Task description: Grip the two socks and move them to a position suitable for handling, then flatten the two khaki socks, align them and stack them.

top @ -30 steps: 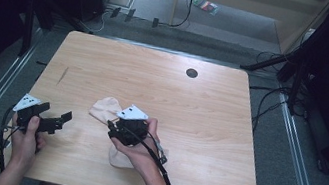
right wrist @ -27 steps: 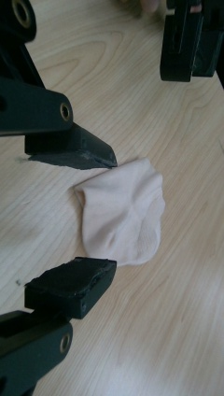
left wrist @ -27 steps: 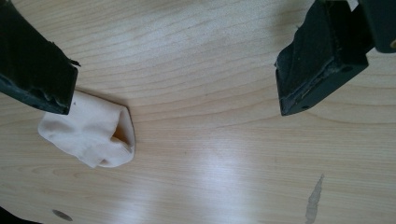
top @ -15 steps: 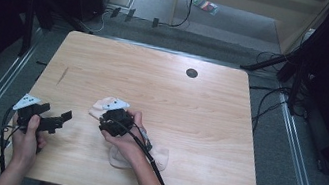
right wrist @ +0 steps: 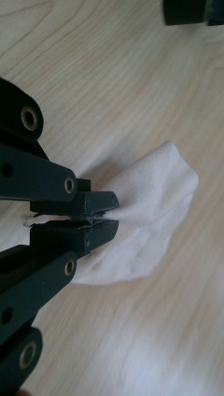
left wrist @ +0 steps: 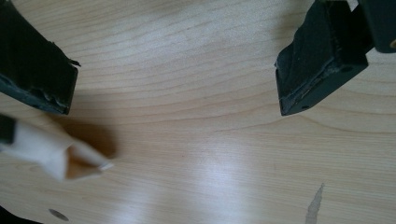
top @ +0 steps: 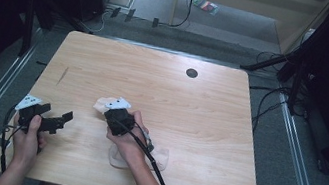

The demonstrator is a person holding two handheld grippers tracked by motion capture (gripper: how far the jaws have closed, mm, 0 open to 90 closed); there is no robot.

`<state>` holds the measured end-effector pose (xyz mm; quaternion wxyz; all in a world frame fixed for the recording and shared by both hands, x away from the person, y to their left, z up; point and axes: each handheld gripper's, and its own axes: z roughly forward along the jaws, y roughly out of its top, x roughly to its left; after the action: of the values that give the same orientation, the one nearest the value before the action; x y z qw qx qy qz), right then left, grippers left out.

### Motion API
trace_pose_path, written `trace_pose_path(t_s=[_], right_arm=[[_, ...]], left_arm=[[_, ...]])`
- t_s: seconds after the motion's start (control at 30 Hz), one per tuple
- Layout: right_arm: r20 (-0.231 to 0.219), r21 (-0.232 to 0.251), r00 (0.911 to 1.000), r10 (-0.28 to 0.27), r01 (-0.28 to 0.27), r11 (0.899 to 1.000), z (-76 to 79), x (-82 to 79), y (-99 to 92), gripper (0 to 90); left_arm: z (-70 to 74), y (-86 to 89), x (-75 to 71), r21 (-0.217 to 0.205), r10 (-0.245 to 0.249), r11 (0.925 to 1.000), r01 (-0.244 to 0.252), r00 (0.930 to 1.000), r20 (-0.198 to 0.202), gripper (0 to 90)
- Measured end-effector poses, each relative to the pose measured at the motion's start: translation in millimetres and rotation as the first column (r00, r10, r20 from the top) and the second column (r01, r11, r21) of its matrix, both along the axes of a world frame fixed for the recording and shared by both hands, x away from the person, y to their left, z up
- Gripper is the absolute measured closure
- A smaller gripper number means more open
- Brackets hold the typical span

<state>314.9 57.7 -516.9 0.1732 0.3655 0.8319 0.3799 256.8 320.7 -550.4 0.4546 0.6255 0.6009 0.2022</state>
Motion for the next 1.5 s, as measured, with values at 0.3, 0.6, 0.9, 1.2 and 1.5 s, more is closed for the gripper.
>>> trace_pose_path(t_s=[0.3, 0.6, 0.9, 1.2, 1.5], right_arm=[[0.037, 0.085, 0.9893, -0.141, 0.137, 0.987, 39.2, -3.2, -51.2, 86.9], [0.030, 0.081, 0.9501, -0.310, 0.307, 0.948, 33.4, -4.5, -106.1, 86.9], [-0.032, 0.075, 0.9405, -0.338, 0.340, 0.938, 7.0, -5.2, -111.0, 85.5], [-0.134, 0.212, 0.9580, -0.254, 0.278, 0.937, 11.9, 4.9, -125.2, 53.2], [-0.059, 0.121, 0.9600, -0.274, 0.279, 0.953, 12.6, 41.0, -140.9, 59.2]], left_arm=[[0.3, -2.4, -0.5, 0.017, 0.000, 0.9999, 0.000, 1.0000, 0.008, 0.0], [0.2, -3.7, -1.2, 0.026, -0.001, 0.9997, 0.001, 0.9999, 0.011, 0.0], [0.1, -4.8, -1.3, 0.033, -0.004, 0.9994, 0.004, 1.0000, 0.007, 0.0], [0.0, -4.8, -0.7, 0.029, -0.008, 0.9995, 0.008, 0.9999, 0.007, 0.0], [-0.3, -5.7, -0.9, 0.033, -0.011, 0.9994, 0.011, 0.9999, 0.008, 0.0]])
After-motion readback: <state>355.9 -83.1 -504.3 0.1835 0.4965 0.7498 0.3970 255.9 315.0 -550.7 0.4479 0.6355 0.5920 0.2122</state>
